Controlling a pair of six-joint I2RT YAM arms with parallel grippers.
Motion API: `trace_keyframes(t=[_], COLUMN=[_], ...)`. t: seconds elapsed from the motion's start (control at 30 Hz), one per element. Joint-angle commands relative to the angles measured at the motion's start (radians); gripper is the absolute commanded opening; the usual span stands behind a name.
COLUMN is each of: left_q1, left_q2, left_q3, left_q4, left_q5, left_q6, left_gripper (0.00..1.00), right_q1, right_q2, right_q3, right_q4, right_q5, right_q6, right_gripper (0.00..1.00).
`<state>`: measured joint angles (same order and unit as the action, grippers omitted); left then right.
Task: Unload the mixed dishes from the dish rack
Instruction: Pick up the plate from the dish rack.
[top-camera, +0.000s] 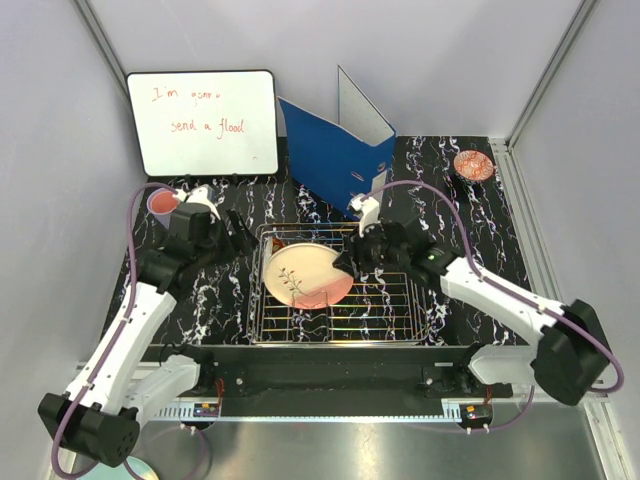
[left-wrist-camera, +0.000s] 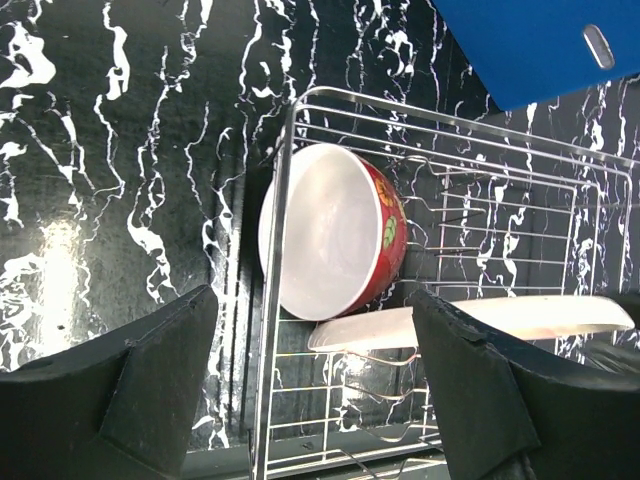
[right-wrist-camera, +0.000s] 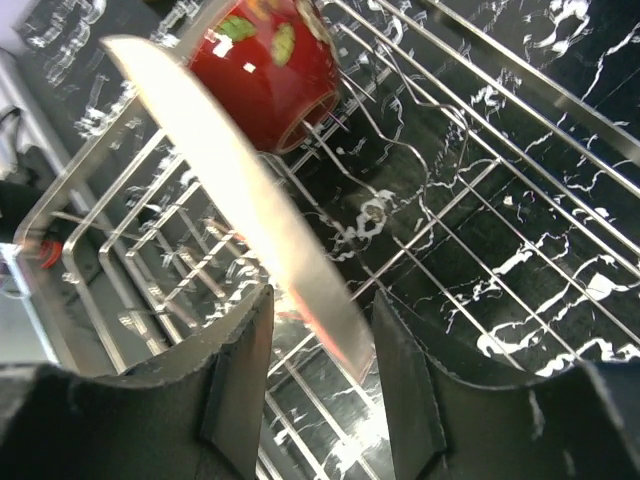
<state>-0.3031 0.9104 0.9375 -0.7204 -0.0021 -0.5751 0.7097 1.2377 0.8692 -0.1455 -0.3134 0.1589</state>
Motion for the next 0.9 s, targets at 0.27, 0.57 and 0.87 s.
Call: trace_keyframes(t=[0.27, 0.57, 0.87], left_q1=[-0.018, -0.021, -0.028], left_q2=[-0.007, 0.013, 0.019], left_q3=[-0.028, -0.043, -0.049], left_q4=[0.062, 0.079, 0.087], left_q5=[0.024, 0.027, 0.031], left_q6=[0.040, 0.044, 0.034], left_gripper=[0.83, 0.83, 0.83], right_q1=[0.022, 0.022, 0.028], right_q2=[0.088, 0.069, -0.052], right_q3=[-0.004, -0.032, -0.021], right_q4=[0.182, 0.201, 0.155], right_q5=[-0.024, -0.041, 0.029], right_q6=[-0.038, -0.015, -0.024], right_gripper=[0.10, 0.00, 0.00])
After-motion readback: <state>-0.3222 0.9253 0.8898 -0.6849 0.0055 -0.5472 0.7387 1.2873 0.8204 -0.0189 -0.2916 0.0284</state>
